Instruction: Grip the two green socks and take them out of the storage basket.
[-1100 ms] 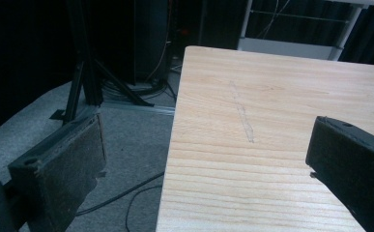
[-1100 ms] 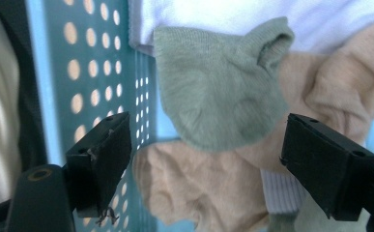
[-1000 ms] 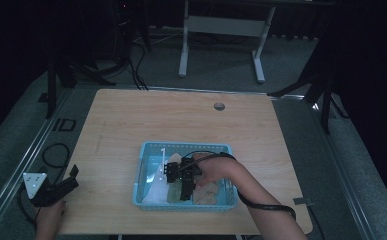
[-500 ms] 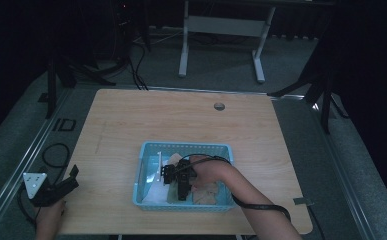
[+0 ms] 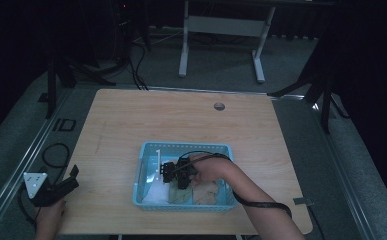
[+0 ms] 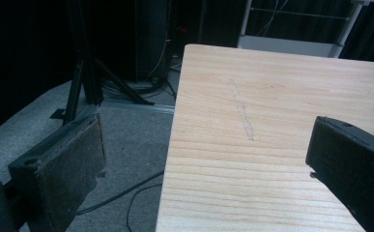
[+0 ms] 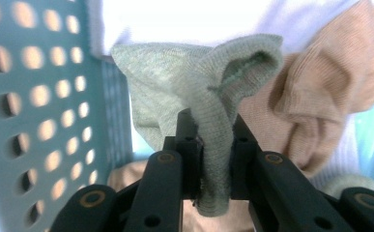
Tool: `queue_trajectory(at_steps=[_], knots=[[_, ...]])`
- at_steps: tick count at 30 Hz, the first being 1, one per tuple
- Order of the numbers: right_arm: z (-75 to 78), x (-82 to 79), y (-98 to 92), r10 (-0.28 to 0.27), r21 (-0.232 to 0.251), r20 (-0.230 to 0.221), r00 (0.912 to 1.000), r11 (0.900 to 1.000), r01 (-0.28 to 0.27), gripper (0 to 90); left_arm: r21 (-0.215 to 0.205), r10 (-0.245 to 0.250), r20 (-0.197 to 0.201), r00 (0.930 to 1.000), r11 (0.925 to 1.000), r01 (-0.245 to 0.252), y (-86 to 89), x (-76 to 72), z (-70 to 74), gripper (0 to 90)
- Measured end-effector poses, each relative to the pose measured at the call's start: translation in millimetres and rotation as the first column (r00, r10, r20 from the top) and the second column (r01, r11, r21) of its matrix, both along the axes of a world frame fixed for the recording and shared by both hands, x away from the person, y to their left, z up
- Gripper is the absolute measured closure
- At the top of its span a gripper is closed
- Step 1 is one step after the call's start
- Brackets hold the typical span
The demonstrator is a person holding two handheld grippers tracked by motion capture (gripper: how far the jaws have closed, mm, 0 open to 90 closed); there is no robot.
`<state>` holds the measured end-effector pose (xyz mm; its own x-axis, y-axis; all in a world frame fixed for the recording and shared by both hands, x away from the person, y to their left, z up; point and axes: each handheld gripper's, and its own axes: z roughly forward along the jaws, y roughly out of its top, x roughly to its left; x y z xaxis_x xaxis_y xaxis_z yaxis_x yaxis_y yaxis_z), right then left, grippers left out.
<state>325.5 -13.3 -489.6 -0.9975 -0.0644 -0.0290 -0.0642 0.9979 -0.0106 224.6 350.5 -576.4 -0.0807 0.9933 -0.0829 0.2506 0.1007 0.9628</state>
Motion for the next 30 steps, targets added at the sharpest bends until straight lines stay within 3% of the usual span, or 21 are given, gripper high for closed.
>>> queue_trajectory(at_steps=[14, 24, 30], knots=[[51.7, -8.1, -4.2, 0.023, 0.064, 0.043, 0.9988, 0.998, -0.025, 81.6, 0.001, 0.000, 0.000, 1.0000, 1.0000, 0.000, 0.0, 0.0, 0.0, 0.7], [91.4, -3.7, -32.9, -0.024, 0.116, 0.067, 0.9975, 0.993, 0.017, 81.6, 0.003, 0.003, -0.002, 1.0000, 1.0000, -0.003, -0.3, 0.2, 0.0, 0.7], [103.3, 0.4, -54.7, -0.063, 0.135, 0.083, 0.9945, 0.989, 0.052, 81.5, 0.004, 0.002, -0.002, 1.0000, 1.0000, -0.002, -0.6, 0.2, -0.1, 0.7]])
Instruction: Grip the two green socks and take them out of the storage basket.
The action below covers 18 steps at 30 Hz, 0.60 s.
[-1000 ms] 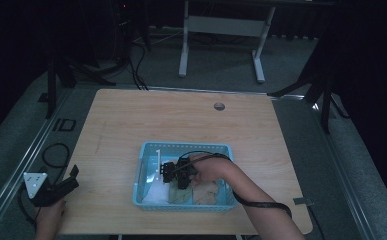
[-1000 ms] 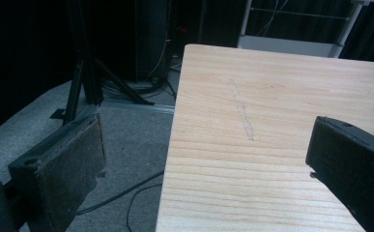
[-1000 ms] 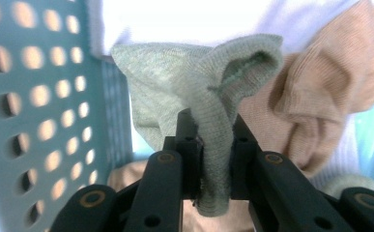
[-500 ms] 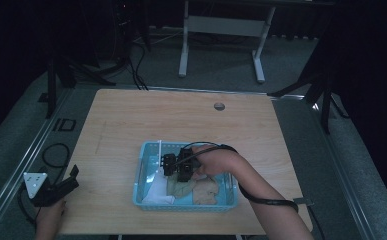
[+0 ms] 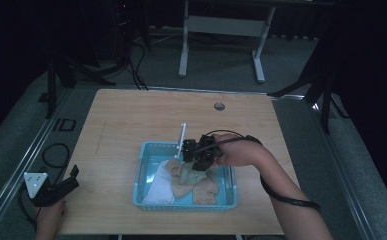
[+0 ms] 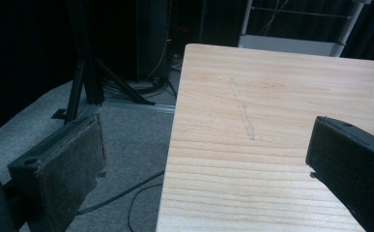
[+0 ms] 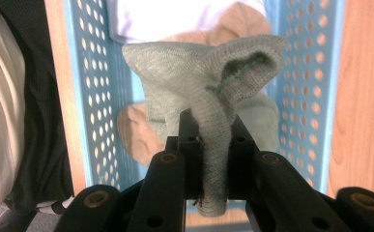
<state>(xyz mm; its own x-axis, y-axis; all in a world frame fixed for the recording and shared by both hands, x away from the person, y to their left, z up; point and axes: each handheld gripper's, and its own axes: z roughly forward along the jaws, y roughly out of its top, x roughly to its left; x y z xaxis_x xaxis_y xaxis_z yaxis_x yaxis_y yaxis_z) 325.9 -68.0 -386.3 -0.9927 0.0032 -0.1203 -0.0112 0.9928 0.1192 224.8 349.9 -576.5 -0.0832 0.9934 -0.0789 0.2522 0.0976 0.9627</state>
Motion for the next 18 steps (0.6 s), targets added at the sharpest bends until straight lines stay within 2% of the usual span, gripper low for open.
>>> queue_trajectory(at_steps=[11, 18], knots=[[5.1, 5.6, -50.0, -0.078, 0.014, -0.002, 0.9969, 0.997, 0.078, 81.5, 0.004, 0.003, -0.002, 1.0000, 1.0000, -0.003, -0.5, 0.3, -0.1, 0.7], [4.7, 6.1, -83.0, -0.135, 0.016, -0.009, 0.9909, 0.991, 0.135, 81.4, 0.006, 0.005, -0.005, 1.0000, 1.0000, -0.005, -0.8, 0.6, -0.2, 0.7]])
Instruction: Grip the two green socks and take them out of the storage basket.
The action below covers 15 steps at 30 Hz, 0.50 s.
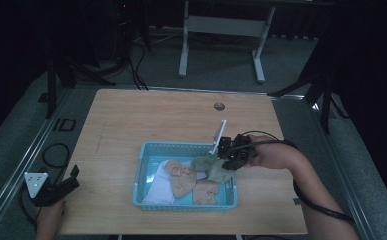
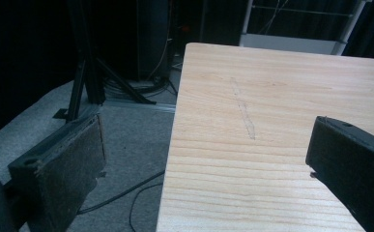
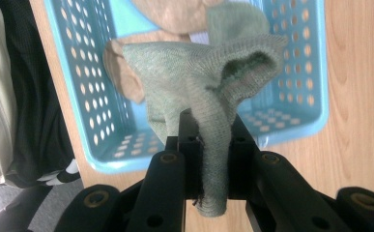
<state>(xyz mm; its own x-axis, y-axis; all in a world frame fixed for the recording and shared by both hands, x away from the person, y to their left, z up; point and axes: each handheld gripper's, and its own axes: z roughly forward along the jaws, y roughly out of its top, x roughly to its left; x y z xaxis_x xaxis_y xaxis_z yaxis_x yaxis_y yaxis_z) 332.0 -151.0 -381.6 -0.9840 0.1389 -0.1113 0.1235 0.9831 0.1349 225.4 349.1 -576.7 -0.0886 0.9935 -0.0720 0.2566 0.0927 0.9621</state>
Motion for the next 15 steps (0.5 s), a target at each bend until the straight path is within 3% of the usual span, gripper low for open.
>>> queue_trajectory(at_steps=[15], knots=[[-13.3, -0.6, -64.7, -0.107, -0.011, -0.004, 0.9943, 0.994, 0.106, 81.0, 0.003, 0.001, -0.004, 1.0000, 1.0000, -0.001, -0.3, 0.1, 0.0, 0.7]])
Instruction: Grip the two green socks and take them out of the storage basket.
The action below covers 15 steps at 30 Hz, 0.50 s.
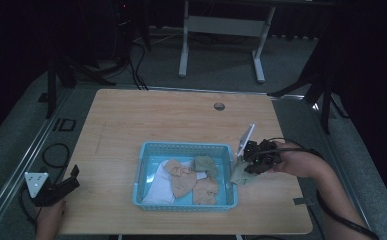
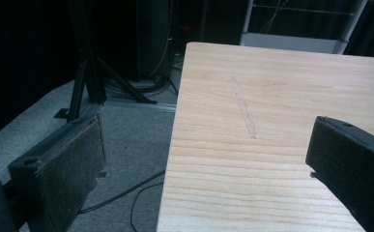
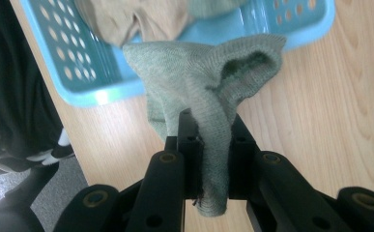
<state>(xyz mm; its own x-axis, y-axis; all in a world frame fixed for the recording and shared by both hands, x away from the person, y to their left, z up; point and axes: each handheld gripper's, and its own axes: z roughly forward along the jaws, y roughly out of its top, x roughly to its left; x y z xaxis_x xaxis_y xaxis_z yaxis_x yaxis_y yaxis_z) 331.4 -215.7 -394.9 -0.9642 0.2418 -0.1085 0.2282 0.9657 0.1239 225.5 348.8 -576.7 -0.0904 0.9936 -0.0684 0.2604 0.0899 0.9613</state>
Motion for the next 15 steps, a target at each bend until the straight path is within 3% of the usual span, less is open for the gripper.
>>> queue_trajectory(at_steps=[9, 15], knots=[[-7.5, -5.1, -41.8, -0.066, -0.011, -0.011, 0.9977, 0.998, 0.066, 80.7, 0.001, 0.001, -0.001, 1.0000, 1.0000, -0.001, -0.3, 0.2, 0.0, 0.7], [-10.4, -8.5, -58.0, -0.087, -0.015, -0.018, 0.9960, 0.996, 0.087, 80.5, 0.002, 0.003, -0.002, 1.0000, 1.0000, -0.003, -0.4, 0.4, 0.0, 0.7]])
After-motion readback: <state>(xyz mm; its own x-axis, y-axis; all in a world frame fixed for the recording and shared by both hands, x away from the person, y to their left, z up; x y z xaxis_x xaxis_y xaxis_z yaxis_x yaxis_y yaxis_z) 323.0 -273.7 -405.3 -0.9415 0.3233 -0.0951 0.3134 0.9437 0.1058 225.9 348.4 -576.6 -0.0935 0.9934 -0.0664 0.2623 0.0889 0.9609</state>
